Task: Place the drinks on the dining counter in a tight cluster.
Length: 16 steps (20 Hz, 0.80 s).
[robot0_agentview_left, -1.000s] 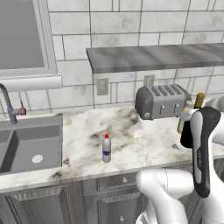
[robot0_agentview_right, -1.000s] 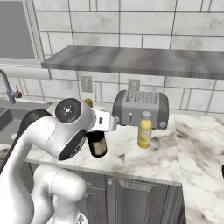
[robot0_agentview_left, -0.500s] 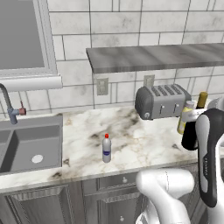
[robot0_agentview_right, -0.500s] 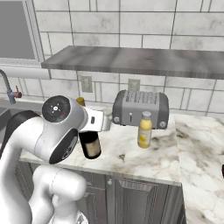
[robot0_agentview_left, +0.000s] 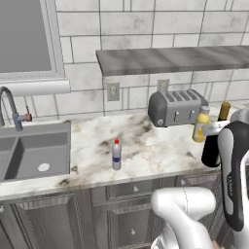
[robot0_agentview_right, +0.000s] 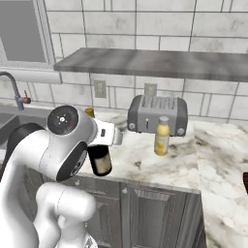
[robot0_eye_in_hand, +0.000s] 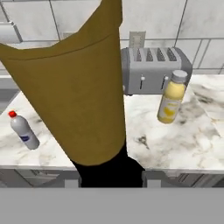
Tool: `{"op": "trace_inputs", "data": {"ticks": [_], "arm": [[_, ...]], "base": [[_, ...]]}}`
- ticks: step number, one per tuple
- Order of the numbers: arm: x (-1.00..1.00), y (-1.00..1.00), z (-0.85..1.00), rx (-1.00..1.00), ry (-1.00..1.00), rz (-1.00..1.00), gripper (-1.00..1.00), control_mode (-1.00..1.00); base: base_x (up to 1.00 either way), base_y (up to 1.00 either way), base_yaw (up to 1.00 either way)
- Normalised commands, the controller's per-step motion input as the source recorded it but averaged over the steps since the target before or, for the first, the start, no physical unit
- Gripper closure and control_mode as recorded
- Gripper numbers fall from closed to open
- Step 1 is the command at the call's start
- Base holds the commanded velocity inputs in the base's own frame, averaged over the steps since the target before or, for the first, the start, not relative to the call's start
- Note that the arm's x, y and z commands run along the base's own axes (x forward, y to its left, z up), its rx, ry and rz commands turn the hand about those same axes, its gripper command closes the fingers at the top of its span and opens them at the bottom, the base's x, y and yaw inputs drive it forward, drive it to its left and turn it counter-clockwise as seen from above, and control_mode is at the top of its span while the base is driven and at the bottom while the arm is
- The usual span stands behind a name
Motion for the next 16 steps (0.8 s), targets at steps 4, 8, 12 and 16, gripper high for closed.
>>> {"op": "trace_inputs", "data": {"ticks": [4, 8, 12, 16], "arm": [[0.0, 0.0, 0.0, 0.0, 0.0, 0.0, 1.0, 1.0], [0.0, 0.0, 0.0, 0.0, 0.0, 0.0, 1.0, 1.0], [0.0, 0.0, 0.0, 0.0, 0.0, 0.0, 1.0, 1.0], [0.0, 0.0, 0.0, 0.0, 0.0, 0.0, 1.0, 1.0]], "base": [[-0.99, 0.05, 0.23], [-0.55, 0.37, 0.55], [-0.08, 0.1, 0.47], [0.01, 0.23, 0.5]]}}
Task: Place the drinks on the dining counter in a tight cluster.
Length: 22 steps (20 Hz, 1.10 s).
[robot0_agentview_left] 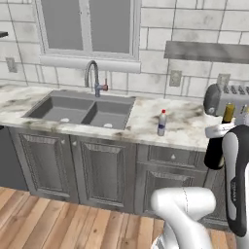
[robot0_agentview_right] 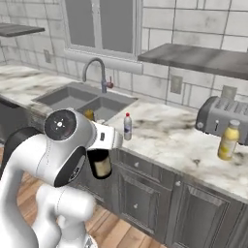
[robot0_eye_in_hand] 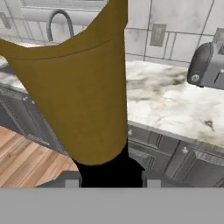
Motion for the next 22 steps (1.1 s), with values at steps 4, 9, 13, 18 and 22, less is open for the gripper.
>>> {"op": "trace_inputs", "data": {"ticks": [4, 9, 13, 18, 22], "arm": [[0.0, 0.0, 0.0, 0.0, 0.0, 0.0, 1.0, 1.0], [0.0, 0.0, 0.0, 0.0, 0.0, 0.0, 1.0, 1.0], [0.0, 0.0, 0.0, 0.0, 0.0, 0.0, 1.0, 1.0], [0.0, 0.0, 0.0, 0.0, 0.0, 0.0, 1.0, 1.0], [0.0, 0.0, 0.0, 0.0, 0.0, 0.0, 1.0, 1.0]], "base": [[0.02, 0.3, 0.64], [0.03, 0.29, 0.91], [0.0, 0.01, 1.0], [0.0, 0.0, 1.0], [0.0, 0.0, 1.0]]}}
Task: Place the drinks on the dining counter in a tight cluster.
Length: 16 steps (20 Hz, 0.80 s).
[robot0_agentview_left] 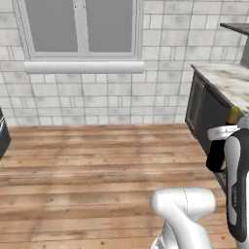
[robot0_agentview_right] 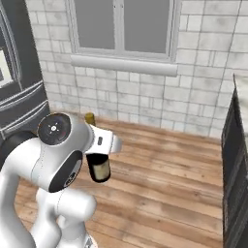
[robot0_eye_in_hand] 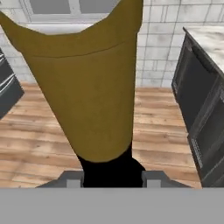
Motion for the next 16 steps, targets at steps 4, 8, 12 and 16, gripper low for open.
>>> {"op": "trace_inputs", "data": {"ticks": [4, 8, 12, 16], "arm": [[0.0, 0.0, 0.0, 0.0, 0.0, 0.0, 1.0, 1.0], [0.0, 0.0, 0.0, 0.0, 0.0, 0.0, 1.0, 1.0], [0.0, 0.0, 0.0, 0.0, 0.0, 0.0, 1.0, 1.0], [0.0, 0.0, 0.0, 0.0, 0.0, 0.0, 1.0, 1.0]], "base": [[0.0, 0.0, 1.0], [0.0, 0.0, 1.0], [0.0, 0.0, 1.0], [0.0, 0.0, 1.0]]}}
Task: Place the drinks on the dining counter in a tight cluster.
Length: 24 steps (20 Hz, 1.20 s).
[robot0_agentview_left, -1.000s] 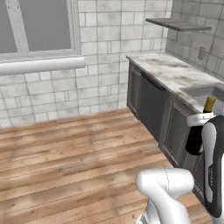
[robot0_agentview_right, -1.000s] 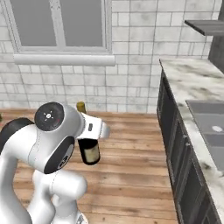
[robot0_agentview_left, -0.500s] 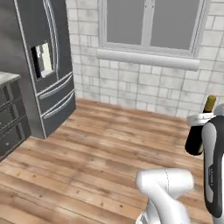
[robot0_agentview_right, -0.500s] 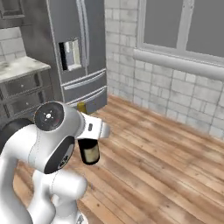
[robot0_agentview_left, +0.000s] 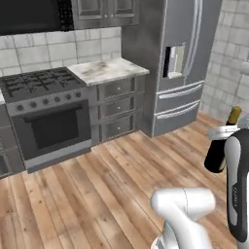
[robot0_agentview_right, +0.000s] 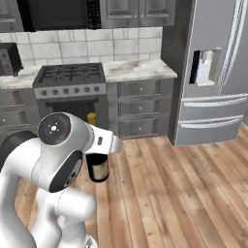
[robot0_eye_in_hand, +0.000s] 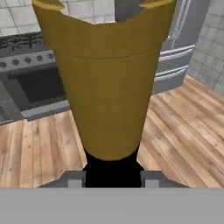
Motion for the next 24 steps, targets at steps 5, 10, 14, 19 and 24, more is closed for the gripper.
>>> {"op": "trace_inputs", "data": {"ticks": [5, 10, 14, 19, 24], "arm": [[0.0, 0.0, 0.0, 0.0, 0.0, 0.0, 1.0, 1.0], [0.0, 0.0, 0.0, 0.0, 0.0, 0.0, 1.0, 1.0], [0.0, 0.0, 0.0, 0.0, 0.0, 0.0, 1.0, 1.0], [0.0, 0.0, 0.0, 0.0, 0.0, 0.0, 1.0, 1.0], [0.0, 0.0, 0.0, 0.0, 0.0, 0.0, 1.0, 1.0]], "base": [[0.0, 0.0, 1.0], [0.0, 0.0, 1.0], [0.0, 0.0, 1.0], [0.0, 0.0, 1.0], [0.24, -0.81, 0.71]]}}
